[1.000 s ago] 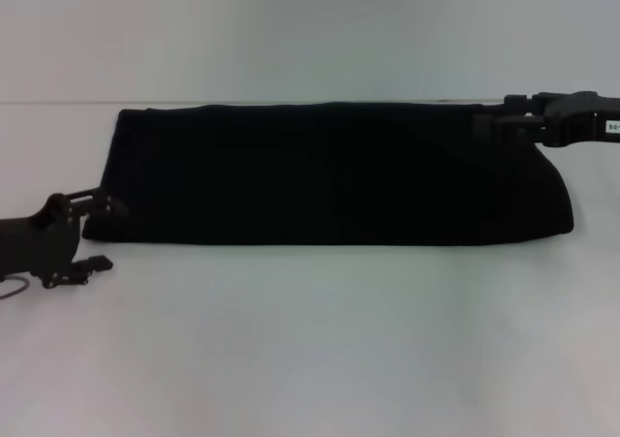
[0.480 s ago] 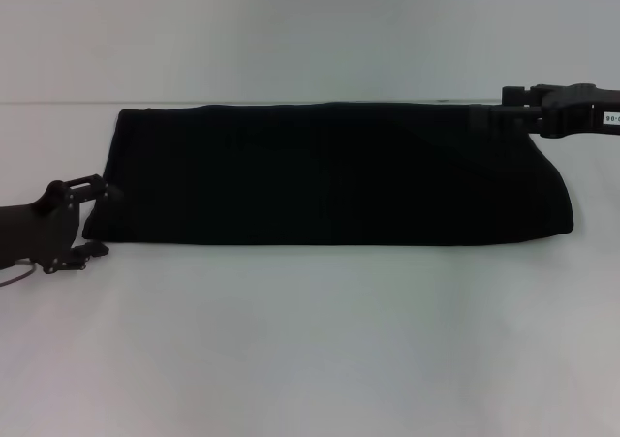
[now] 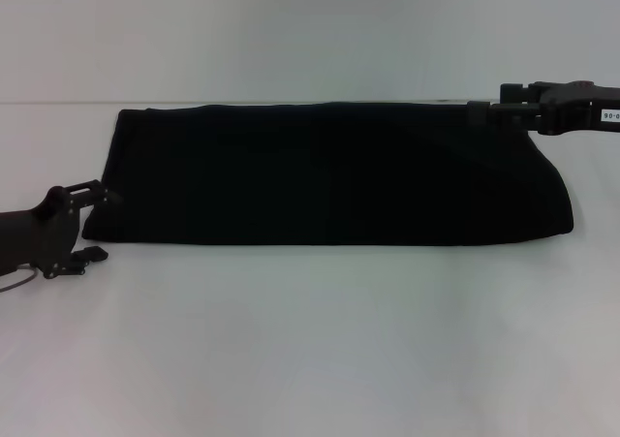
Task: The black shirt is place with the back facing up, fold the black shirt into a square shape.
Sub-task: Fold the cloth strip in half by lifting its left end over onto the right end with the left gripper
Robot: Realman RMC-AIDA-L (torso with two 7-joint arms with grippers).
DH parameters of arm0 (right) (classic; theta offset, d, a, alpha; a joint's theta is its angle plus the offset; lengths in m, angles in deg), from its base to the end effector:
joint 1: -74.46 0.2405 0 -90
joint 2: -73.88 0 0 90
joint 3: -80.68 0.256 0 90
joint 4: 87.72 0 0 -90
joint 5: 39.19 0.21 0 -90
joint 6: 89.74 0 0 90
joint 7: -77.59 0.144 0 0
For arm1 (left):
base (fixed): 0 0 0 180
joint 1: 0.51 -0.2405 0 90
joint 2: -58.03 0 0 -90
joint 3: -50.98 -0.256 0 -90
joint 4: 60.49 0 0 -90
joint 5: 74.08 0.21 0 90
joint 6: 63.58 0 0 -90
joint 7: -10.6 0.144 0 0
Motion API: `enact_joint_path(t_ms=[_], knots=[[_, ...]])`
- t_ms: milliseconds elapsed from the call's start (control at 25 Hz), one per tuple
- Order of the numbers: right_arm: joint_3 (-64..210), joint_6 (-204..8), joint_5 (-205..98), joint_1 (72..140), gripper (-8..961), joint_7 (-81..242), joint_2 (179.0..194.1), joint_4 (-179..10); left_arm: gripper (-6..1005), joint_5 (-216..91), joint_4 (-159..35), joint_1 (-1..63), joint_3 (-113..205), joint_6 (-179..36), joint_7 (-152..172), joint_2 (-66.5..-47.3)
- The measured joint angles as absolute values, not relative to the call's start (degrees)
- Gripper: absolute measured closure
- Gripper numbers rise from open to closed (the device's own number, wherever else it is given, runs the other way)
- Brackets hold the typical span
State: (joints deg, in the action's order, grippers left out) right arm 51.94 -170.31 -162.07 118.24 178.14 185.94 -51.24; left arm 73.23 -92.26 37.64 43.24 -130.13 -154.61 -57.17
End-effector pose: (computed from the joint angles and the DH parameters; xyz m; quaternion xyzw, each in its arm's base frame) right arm 0.2324 0.4188 0.0659 -0.8948 0.3221 0.2296 0.2068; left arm -0.3501 0.3728 0.0426 -0.4208 -0.8438 -0.2726 0.1912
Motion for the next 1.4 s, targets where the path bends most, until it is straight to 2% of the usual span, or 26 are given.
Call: enact_joint_path(t_ms=[1400], knots=[[51.94, -169.46, -160.74, 118.27, 38, 178.22, 185.94, -51.24, 152, 72.4, -90.25, 39.38, 43.25, -124.57, -150.89, -57.45]])
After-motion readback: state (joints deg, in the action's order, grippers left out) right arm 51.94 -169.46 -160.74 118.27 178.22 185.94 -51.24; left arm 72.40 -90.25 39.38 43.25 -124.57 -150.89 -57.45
